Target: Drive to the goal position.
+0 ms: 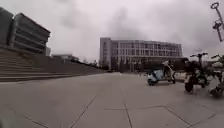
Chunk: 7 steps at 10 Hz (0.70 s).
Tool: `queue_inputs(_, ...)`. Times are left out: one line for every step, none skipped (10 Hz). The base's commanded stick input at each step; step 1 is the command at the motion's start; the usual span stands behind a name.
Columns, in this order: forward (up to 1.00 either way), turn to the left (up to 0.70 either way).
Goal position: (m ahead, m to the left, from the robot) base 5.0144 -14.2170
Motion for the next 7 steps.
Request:
queue_inputs(0.50, 0.00)
queue_inputs(0.50, 0.00)
queue_inputs(0.50, 0.00)
queue_inputs(0.50, 0.00)
queue_inputs(0.50, 0.00)
queue_inputs(0.50, 0.00)
queue_inputs(0.50, 0.00)
